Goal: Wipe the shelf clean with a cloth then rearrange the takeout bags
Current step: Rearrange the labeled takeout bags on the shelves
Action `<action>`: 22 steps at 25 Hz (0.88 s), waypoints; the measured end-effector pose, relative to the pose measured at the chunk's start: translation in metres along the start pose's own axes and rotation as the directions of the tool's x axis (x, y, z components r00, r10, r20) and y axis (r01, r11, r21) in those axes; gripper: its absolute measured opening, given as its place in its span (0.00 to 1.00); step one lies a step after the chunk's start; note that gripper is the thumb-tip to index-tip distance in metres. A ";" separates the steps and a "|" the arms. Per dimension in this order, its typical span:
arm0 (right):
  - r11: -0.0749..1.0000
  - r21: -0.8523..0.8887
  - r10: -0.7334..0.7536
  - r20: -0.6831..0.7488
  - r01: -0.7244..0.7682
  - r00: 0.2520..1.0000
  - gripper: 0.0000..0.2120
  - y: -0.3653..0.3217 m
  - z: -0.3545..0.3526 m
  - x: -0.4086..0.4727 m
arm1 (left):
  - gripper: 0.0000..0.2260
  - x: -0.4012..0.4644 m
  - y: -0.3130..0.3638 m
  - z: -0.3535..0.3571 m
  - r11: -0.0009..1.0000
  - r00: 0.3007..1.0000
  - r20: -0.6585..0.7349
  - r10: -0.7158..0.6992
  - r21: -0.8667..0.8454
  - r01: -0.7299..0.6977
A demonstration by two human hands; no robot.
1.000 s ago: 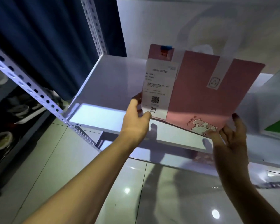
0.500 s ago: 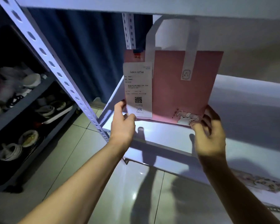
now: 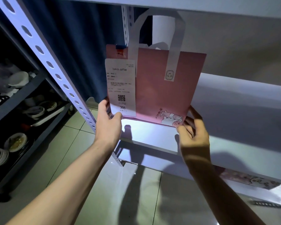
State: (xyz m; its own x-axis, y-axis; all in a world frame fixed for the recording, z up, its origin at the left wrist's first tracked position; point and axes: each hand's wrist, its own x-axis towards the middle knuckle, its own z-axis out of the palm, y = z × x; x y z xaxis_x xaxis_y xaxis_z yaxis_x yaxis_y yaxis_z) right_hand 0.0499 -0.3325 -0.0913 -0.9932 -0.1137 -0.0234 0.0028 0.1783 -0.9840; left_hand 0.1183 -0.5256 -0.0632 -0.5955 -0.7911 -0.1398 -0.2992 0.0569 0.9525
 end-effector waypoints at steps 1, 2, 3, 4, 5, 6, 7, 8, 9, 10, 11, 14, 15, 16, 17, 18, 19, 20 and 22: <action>1.000 0.000 -0.006 0.004 0.006 1.000 0.29 0.001 0.000 0.001 | 0.27 0.000 -0.003 -0.001 1.000 1.000 0.010 -0.002 0.009 0.002; 1.000 0.003 -0.011 0.009 0.011 1.000 0.29 0.003 -0.001 0.002 | 0.28 -0.001 -0.005 -0.002 1.000 1.000 0.020 -0.002 0.020 0.002; 1.000 0.006 -0.013 0.014 0.013 1.000 0.29 0.004 -0.001 0.002 | 0.28 -0.003 -0.008 -0.004 1.000 1.000 0.026 0.002 0.028 -0.002; 1.000 0.011 -0.010 0.018 0.009 1.000 0.29 0.004 -0.001 0.001 | 0.29 -0.008 -0.010 -0.005 0.999 1.000 0.027 0.014 0.033 -0.015; 1.000 0.021 -0.006 0.022 0.006 1.000 0.29 0.005 -0.001 0.000 | 0.28 -0.015 -0.013 -0.006 0.999 0.999 0.026 0.033 0.036 -0.034; 1.000 0.025 0.005 0.025 -0.005 1.000 0.28 0.006 -0.002 -0.004 | 0.27 -0.026 -0.016 -0.006 0.998 0.998 0.026 0.049 0.044 -0.050; 1.000 0.025 0.017 0.027 -0.018 0.999 0.28 0.008 -0.003 -0.011 | 0.26 -0.040 -0.018 -0.005 0.996 0.998 0.030 0.062 0.057 -0.063; 0.999 0.019 0.032 0.027 -0.032 0.999 0.27 0.009 -0.006 -0.018 | 0.24 -0.055 -0.020 -0.004 0.994 0.997 0.041 0.070 0.077 -0.073; 0.999 0.011 0.041 0.028 -0.041 0.999 0.27 0.010 -0.011 -0.026 | 0.23 -0.071 -0.023 0.000 0.992 0.995 0.062 0.075 0.096 -0.080; 0.999 0.003 0.048 0.030 -0.048 0.998 0.27 0.012 -0.017 -0.033 | 0.23 -0.085 -0.027 0.004 0.990 0.993 0.087 0.083 0.109 -0.093; 0.999 -0.014 0.046 0.029 -0.046 0.999 0.27 0.014 -0.024 -0.039 | 0.23 -0.097 -0.034 0.009 0.987 0.989 0.112 0.097 0.120 -0.110; 0.992 -0.125 0.002 0.020 0.000 1.000 0.26 0.024 -0.056 -0.060 | 0.23 -0.122 -0.049 0.028 0.982 0.981 0.173 0.087 0.150 -0.113; 0.990 -0.142 0.000 0.008 0.001 1.000 0.25 0.030 -0.069 -0.067 | 0.23 -0.130 -0.053 0.035 0.979 0.976 0.198 0.089 0.162 -0.122; 0.989 -0.147 0.012 -0.011 -0.014 1.000 0.23 0.037 -0.083 -0.074 | 0.23 -0.138 -0.056 0.042 0.973 0.969 0.227 0.095 0.185 -0.139; 0.988 -0.150 0.033 -0.036 -0.038 0.999 0.21 0.045 -0.099 -0.082 | 0.22 -0.147 -0.059 0.050 0.965 0.962 0.254 0.102 0.209 -0.157; 0.986 -0.154 0.056 -0.066 -0.066 0.996 0.20 0.053 -0.113 -0.089 | 0.21 -0.155 -0.062 0.056 0.958 0.956 0.276 0.104 0.232 -0.171; 0.982 -0.166 0.078 -0.097 -0.093 0.992 0.19 0.064 -0.129 -0.096 | 0.20 -0.164 -0.066 0.064 0.953 0.949 0.301 0.099 0.246 -0.178; 0.977 -0.175 0.104 -0.130 -0.126 0.986 0.19 0.076 -0.143 -0.103 | 0.19 -0.172 -0.072 0.071 0.952 0.942 0.324 0.085 0.253 -0.173; 0.962 -0.168 0.183 -0.188 -0.215 0.965 0.19 0.101 -0.170 -0.116 | 0.18 -0.189 -0.082 0.088 0.956 0.929 0.370 0.026 0.262 -0.131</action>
State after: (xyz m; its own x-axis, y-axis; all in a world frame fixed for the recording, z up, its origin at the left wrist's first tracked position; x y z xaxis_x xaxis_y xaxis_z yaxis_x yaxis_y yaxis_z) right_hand 0.1457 -0.1354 -0.1579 -0.9798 0.1065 -0.1690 0.1964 0.3600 -0.9120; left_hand 0.1902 -0.3270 -0.1388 -0.8363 -0.5083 -0.2053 -0.4037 0.3177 0.8580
